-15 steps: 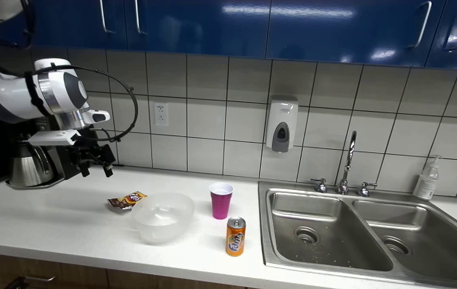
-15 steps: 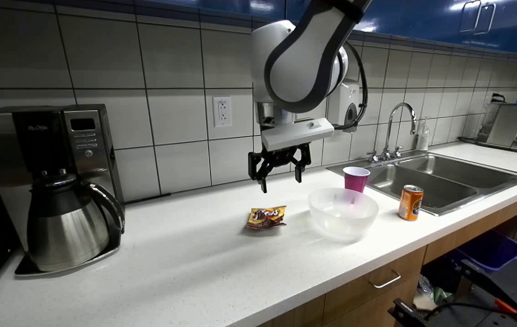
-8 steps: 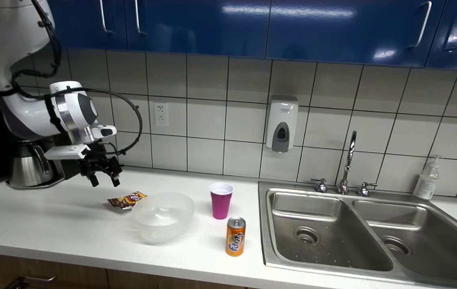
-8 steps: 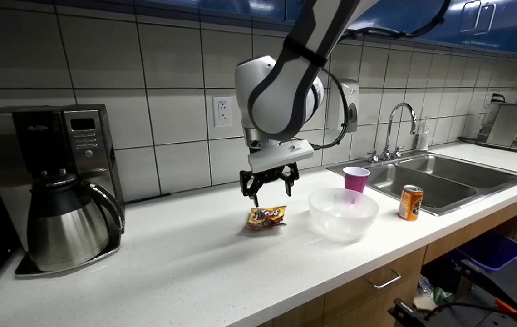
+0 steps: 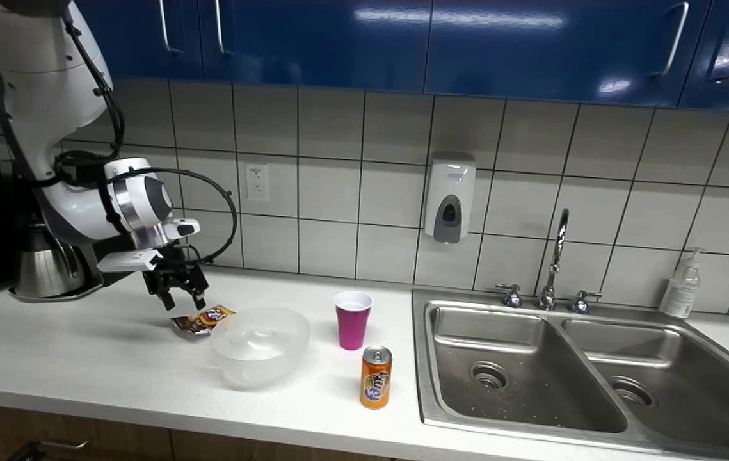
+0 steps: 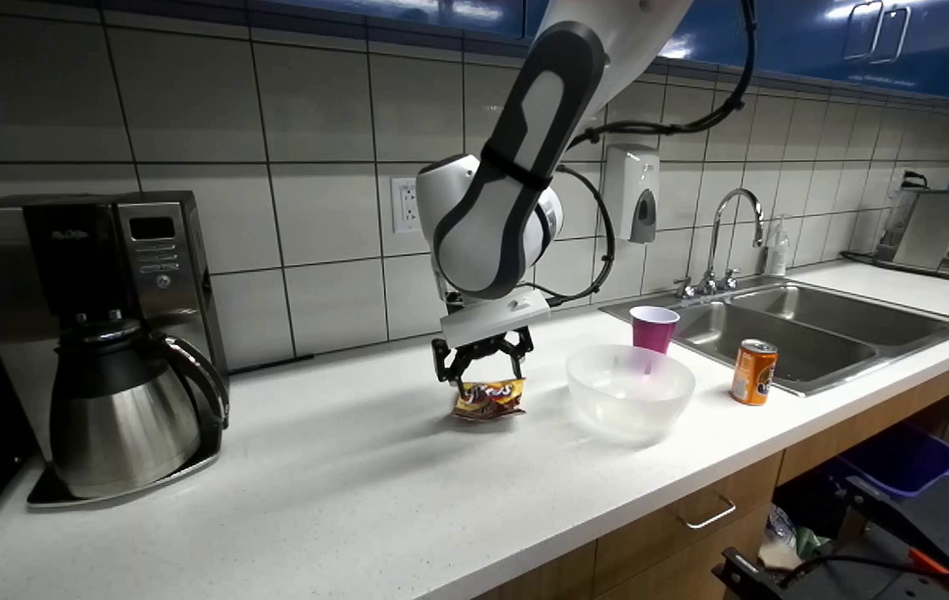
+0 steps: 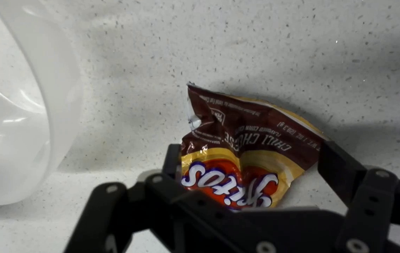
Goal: Put the yellow pack in the bowl.
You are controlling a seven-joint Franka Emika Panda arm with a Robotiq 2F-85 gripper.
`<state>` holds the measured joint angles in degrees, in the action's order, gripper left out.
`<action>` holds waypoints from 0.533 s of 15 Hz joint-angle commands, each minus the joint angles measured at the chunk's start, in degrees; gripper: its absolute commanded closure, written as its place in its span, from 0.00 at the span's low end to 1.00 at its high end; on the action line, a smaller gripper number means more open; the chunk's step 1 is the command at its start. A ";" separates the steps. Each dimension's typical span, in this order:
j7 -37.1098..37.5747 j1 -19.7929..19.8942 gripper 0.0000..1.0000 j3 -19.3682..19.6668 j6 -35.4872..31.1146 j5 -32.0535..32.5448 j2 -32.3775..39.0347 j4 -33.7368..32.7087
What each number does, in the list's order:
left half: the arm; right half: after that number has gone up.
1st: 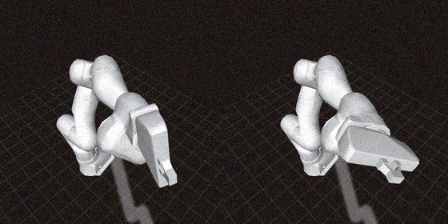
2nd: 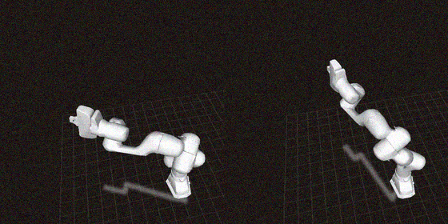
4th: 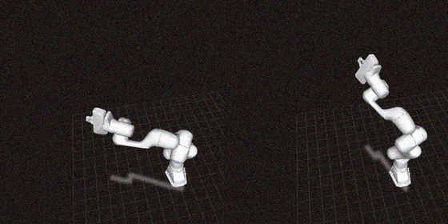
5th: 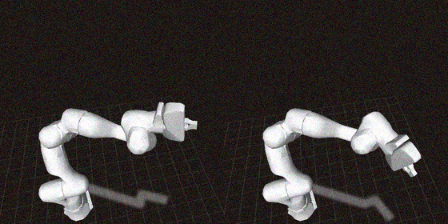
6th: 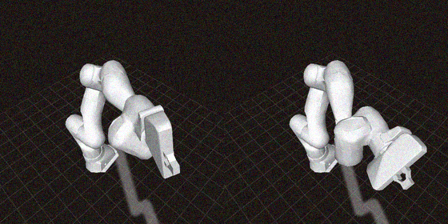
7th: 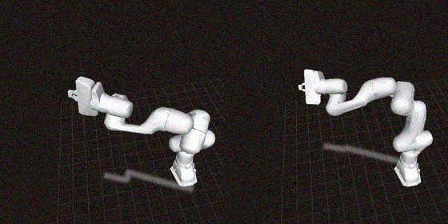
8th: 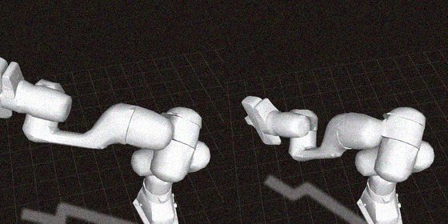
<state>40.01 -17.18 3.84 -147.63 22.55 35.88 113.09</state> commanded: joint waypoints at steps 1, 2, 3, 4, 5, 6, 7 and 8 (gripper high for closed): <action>-0.47 -1.78 0.00 1.83 1.14 -2.14 3.67 -5.04; -0.58 -1.92 0.00 2.07 1.21 -2.56 4.21 -5.78; -0.54 -2.10 0.00 2.34 1.16 -2.85 4.69 -6.30; -0.61 -2.21 0.00 2.57 1.16 -3.16 5.14 -6.77; -0.62 -2.31 0.00 2.80 1.13 -3.44 5.50 -7.07; -0.69 -2.27 0.00 2.96 1.05 -3.76 5.85 -7.28; -0.72 -2.23 0.00 3.18 1.06 -4.05 6.19 -7.49; -0.83 -2.13 0.00 3.29 1.03 -4.42 6.60 -7.68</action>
<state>40.00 -18.56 5.95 -147.60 19.77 40.98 107.42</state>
